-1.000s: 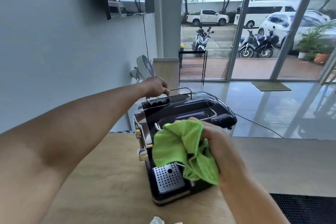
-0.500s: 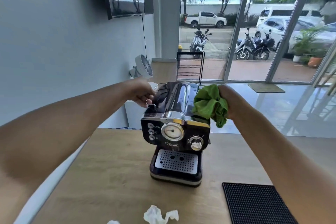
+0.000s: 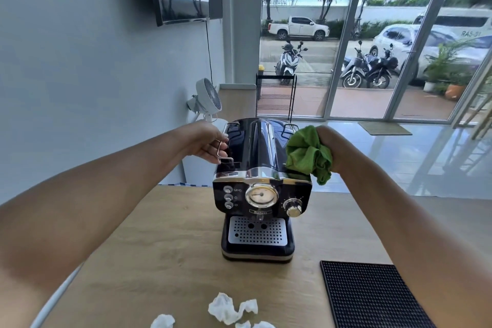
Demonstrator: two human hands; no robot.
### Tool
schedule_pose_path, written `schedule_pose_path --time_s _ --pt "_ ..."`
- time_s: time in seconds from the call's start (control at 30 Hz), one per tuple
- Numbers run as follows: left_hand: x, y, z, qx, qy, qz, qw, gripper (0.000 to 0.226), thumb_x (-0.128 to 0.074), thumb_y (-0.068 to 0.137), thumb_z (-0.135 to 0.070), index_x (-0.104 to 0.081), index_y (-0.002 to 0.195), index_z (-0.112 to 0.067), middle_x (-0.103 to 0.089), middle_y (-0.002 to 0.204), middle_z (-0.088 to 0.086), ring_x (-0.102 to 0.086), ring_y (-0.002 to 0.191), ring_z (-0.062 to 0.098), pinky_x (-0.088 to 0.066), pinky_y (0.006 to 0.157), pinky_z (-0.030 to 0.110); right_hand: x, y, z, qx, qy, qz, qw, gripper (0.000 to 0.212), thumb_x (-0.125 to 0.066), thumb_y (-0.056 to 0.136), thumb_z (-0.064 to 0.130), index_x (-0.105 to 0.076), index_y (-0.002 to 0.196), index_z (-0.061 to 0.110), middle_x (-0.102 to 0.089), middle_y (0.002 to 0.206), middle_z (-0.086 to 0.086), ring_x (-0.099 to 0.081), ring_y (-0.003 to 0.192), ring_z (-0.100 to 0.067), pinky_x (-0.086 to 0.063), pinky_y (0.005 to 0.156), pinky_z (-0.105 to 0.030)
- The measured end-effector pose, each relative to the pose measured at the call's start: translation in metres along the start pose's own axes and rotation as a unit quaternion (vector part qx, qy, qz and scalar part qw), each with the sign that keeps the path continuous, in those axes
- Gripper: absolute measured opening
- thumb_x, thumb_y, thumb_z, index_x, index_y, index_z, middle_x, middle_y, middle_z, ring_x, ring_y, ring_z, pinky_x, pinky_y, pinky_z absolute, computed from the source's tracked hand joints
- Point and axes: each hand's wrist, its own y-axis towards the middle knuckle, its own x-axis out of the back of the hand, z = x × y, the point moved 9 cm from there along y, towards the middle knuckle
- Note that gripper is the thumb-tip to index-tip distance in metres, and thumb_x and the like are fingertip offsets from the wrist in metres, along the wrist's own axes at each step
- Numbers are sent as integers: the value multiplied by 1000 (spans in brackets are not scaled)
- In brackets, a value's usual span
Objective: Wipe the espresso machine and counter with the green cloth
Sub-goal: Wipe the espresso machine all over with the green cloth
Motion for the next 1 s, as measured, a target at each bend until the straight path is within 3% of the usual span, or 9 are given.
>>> schedule_pose_path --time_s 0.27,0.37,0.47,0.53,0.6,0.67,0.8,0.9,1.0 --pt "0 -13 6 -7 8 -62 998 19 -47 99 -19 -57 84 -12 -55 64 1 -55 48 12 -47 49 23 2 -14 -5 13 24 -22 999 22 -40 86 6 -59 75 1 -57 62 -13 -60 50 -25 -49 50 -27" --pt "7 -16 6 -16 45 -109 993 17 -54 95 -21 -60 89 -5 -61 74 8 -60 62 21 -45 53 24 10 -28 -10 -17 34 -24 999 39 -43 93 33 -60 74 3 -60 58 -12 -59 49 -26 -46 55 -28" --pt "23 -35 -17 -119 182 -241 946 26 -53 88 -19 -55 114 -19 -59 108 10 -62 94 29 -48 73 34 17 -51 -11 -45 85 4 995 78 -43 86 72 -68 75 0 -66 62 -16 -65 51 -27 -53 48 -28" --pt "11 -58 -40 -229 174 -276 917 30 -51 88 -22 -56 117 -26 -60 110 7 -62 90 24 -50 77 32 17 -67 -11 -38 76 36 996 71 -50 84 70 -69 74 2 -67 63 -14 -66 51 -25 -54 47 -27" --pt "-26 -82 -58 -331 114 -207 914 19 -54 91 -21 -63 108 -23 -66 90 3 -60 67 12 -48 62 23 16 -86 -15 -29 56 55 996 51 -59 88 51 -71 68 6 -66 60 -10 -63 48 -21 -53 47 -25" --pt "-70 -100 -62 -361 71 -93 925 20 -55 90 -12 -65 107 -19 -63 71 0 -55 50 4 -45 48 17 17 -103 -17 -7 78 54 995 33 -64 83 34 -71 65 8 -65 58 -9 -61 46 -20 -52 47 -24" --pt "-142 -117 -40 -276 29 114 954 59 -52 85 1 -40 139 -21 -57 104 8 -63 92 25 -60 70 32 22 -135 -31 24 197 37 979 18 -72 59 25 -67 52 9 -60 48 -7 -59 43 -19 -50 45 -21" --pt "-182 -126 -18 -190 -73 242 949 67 -59 87 3 -32 145 -18 -56 102 9 -57 95 28 -54 85 38 29 -161 -49 48 282 28 958 25 -84 42 18 -67 56 7 -61 50 -8 -61 45 -21 -52 47 -21" --pt "-215 -144 -3 -164 -109 345 918 43 -62 90 -13 -52 131 -5 -62 111 14 -60 97 26 -52 87 41 42 -178 -82 18 338 -57 939 20 -63 74 16 -68 59 4 -61 53 -10 -61 46 -21 -52 48 -21"
